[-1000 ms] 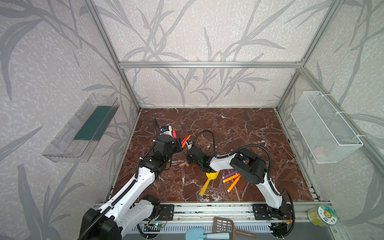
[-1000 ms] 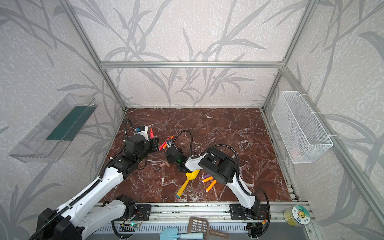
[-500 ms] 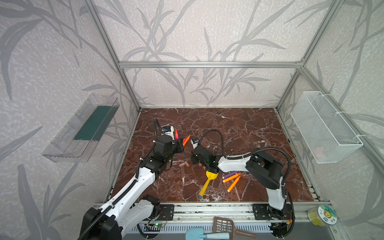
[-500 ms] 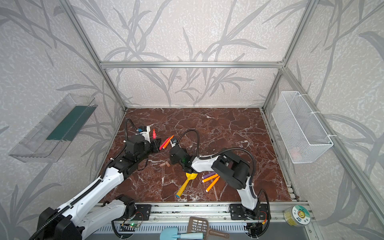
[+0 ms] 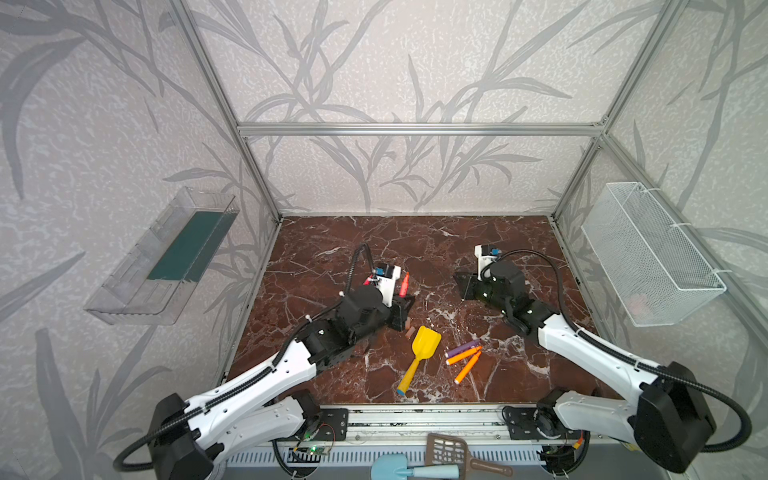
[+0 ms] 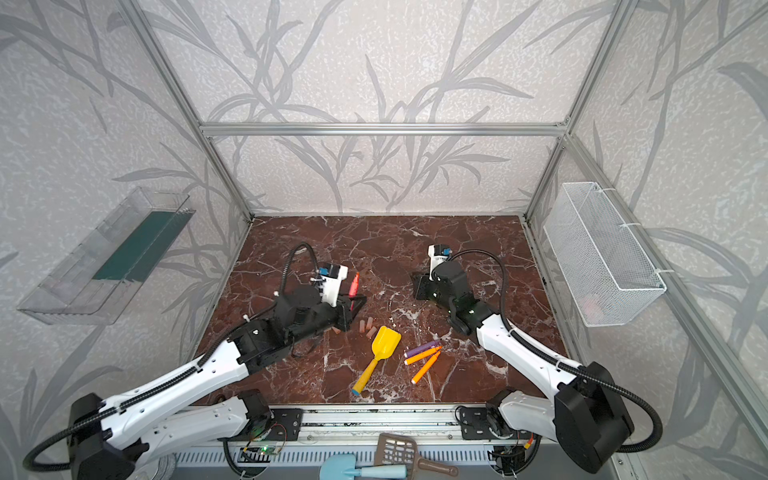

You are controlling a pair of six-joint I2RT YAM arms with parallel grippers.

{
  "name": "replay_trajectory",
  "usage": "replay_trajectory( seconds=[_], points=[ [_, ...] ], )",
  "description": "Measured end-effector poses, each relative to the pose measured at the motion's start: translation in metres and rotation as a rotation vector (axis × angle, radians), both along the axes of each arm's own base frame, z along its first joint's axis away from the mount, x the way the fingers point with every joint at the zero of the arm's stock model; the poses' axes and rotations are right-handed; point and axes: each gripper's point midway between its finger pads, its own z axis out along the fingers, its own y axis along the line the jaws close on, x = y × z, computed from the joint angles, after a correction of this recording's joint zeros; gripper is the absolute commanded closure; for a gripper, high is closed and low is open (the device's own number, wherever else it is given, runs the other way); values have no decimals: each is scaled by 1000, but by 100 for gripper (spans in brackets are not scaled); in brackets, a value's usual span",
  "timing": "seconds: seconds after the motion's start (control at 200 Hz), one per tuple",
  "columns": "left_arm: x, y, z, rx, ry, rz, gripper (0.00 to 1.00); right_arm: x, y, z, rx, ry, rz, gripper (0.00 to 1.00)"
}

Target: Insert the pens into the pen caps

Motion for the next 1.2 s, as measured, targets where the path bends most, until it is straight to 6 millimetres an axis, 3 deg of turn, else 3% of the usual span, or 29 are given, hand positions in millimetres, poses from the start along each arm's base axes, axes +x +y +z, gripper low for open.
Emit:
replay_trajectory(
  seconds=[0.135,0.27,0.43,0.57,0.89,1.2],
  points=[
    [-41,-30,-72,175,53,-149,100,-26,4,14,73,-9,91,100],
    [-62,-50,-95,250,37,-233,100,-50,7,35,176,-50,164,100],
    [-64,-64,-91,267,-19,-242,100,-65,6,45,231,-60,193,100],
    [-56,-63,-84,259,-52,-204,100,-70,7,52,267,-57,211,100],
    [-55,-63,-71,240,-97,-210,100,-72,27,36,335,61,289,100],
    [-52,-62,-70,250,-117,-205,100,-75,32,36,399,80,310,100]
  ],
)
